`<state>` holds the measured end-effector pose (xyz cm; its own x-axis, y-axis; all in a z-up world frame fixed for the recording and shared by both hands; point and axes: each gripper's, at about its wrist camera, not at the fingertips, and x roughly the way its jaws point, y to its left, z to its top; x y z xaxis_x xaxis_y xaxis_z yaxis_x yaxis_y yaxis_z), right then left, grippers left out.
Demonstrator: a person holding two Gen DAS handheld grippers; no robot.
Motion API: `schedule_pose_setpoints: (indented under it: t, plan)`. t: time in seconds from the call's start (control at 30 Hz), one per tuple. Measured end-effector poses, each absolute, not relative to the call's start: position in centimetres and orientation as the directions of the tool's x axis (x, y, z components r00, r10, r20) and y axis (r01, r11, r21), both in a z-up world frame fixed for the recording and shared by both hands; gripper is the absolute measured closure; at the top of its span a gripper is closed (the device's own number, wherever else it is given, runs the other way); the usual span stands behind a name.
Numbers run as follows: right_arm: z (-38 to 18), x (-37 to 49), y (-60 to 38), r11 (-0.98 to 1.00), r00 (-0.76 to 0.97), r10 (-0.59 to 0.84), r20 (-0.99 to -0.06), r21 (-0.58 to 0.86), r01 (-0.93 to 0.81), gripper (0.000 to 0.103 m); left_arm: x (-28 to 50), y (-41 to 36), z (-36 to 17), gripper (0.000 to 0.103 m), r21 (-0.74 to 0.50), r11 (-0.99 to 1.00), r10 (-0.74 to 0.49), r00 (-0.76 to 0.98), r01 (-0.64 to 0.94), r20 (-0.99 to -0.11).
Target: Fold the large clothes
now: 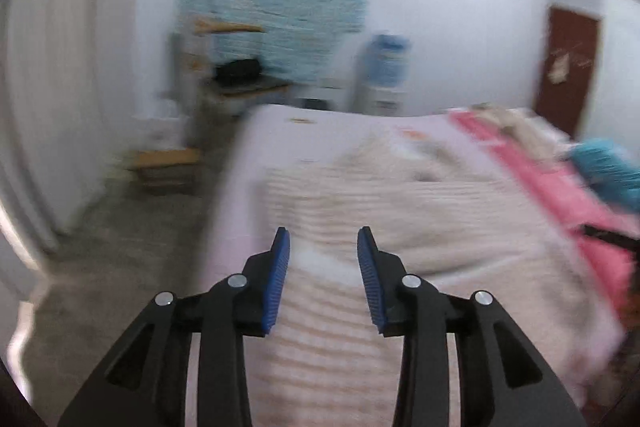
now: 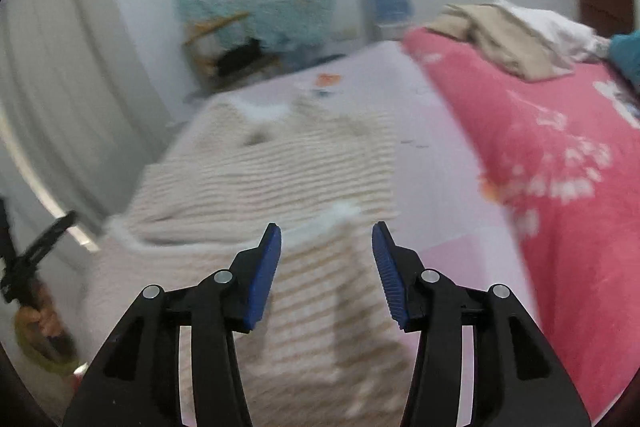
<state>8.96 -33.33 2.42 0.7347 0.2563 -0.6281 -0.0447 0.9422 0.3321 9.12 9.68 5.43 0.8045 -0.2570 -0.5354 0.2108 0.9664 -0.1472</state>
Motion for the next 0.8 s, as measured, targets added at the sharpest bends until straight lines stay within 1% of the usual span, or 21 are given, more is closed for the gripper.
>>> schedule_pose_setpoints:
  t: [0.03,0.07,0.1,0.13,0.17,0.2,0.27,0.3,0.33,0.37,0.4,0.43,0.5,0.57,0.63,0.7,0.73,0.8]
  plan:
    - [2.3,8.6,-32.4,0.932,0.719,0.301,-0.627,0.354,-0.081,0.057,8.1,8.5,5.4,0.069,-0.193,0.938,-0.346,0.767,0.287,-0.54]
    - [2.0,8.2,-31.0,0.92,0.694,0.348,-0.63,0.371,-0.125,0.06,7.3,7.2,5.1,0.069,-0.224,0.91,-0.414,0.725,0.349,-0.55]
    - [1.7,8.1,-29.9,0.913,0.674,0.377,-0.636,0.376,-0.155,0.062,6.7,6.1,4.7,0.069,-0.239,0.89,-0.454,0.691,0.389,-0.562]
    - [1.1,8.1,-28.1,0.906,0.639,0.41,-0.651,0.373,-0.2,0.067,6.2,4.2,3.7,0.069,-0.253,0.862,-0.498,0.637,0.44,-0.589]
    - [0.7,8.2,-26.7,0.901,0.613,0.428,-0.664,0.367,-0.231,0.072,5.8,2.9,2.8,0.069,-0.252,0.849,-0.512,0.601,0.465,-0.614]
    - [0.1,8.2,-25.4,0.899,0.591,0.437,-0.678,0.357,-0.255,0.073,5.5,1.0,1.4,0.069,-0.223,0.845,-0.498,0.564,0.486,-0.659]
    - [-1.5,8.8,-23.2,0.919,0.558,0.394,-0.731,0.294,-0.264,0.077,5.4,-0.9,-0.5,0.069,-0.131,0.868,-0.419,0.565,0.479,-0.711]
    - [-2.4,9.2,-22.5,0.931,0.555,0.359,-0.75,0.252,-0.263,0.077,5.6,-1.5,-1.8,0.067,-0.077,0.884,-0.367,0.583,0.461,-0.725]
    - [-3.4,9.4,-22.1,0.938,0.57,0.337,-0.749,0.219,-0.267,0.075,5.7,-1.6,-2.4,0.066,-0.052,0.888,-0.352,0.601,0.457,-0.718]
    - [-3.8,9.4,-22.1,0.936,0.583,0.347,-0.735,0.229,-0.269,0.073,5.7,-1.5,-2.7,0.064,-0.042,0.89,-0.349,0.618,0.455,-0.704]
    - [-4.0,9.6,-22.4,0.932,0.581,0.361,-0.73,0.252,-0.262,0.073,5.8,-1.4,-2.8,0.061,-0.038,0.893,-0.347,0.632,0.449,-0.693]
    - [-4.0,9.9,-22.9,0.925,0.567,0.378,-0.732,0.286,-0.249,0.073,5.9,-1.4,-2.8,0.06,-0.038,0.894,-0.346,0.631,0.447,-0.694]
    - [-3.7,9.8,-23.4,0.926,0.561,0.377,-0.737,0.302,-0.225,0.075,5.8,-1.5,-2.2,0.062,-0.033,0.893,-0.341,0.626,0.449,-0.701]
    - [-2.3,8.5,-23.4,0.932,0.578,0.363,-0.731,0.284,-0.226,0.079,5.2,-1.1,-0.8,0.063,-0.029,0.89,-0.352,0.642,0.456,-0.681]
    - [-0.5,6.4,-23.1,0.927,0.61,0.375,-0.699,0.261,-0.271,0.079,4.1,-0.2,0.3,0.063,-0.06,0.872,-0.401,0.639,0.486,-0.656]
    - [0.2,4.8,-22.7,0.919,0.623,0.388,-0.679,0.234,-0.317,0.079,3.1,0.2,0.7,0.063,-0.078,0.856,-0.433,0.625,0.511,-0.649]
    - [0.2,4.0,-22.0,0.917,0.619,0.386,-0.684,0.212,-0.338,0.079,2.8,0.2,0.3,0.063,-0.084,0.852,-0.436,0.612,0.517,-0.66]
    - [-1.5,3.8,-20.8,0.926,0.586,0.341,-0.735,0.156,-0.343,0.08,2.8,-0.5,-1.5,0.062,-0.07,0.864,-0.398,0.593,0.498,-0.7]
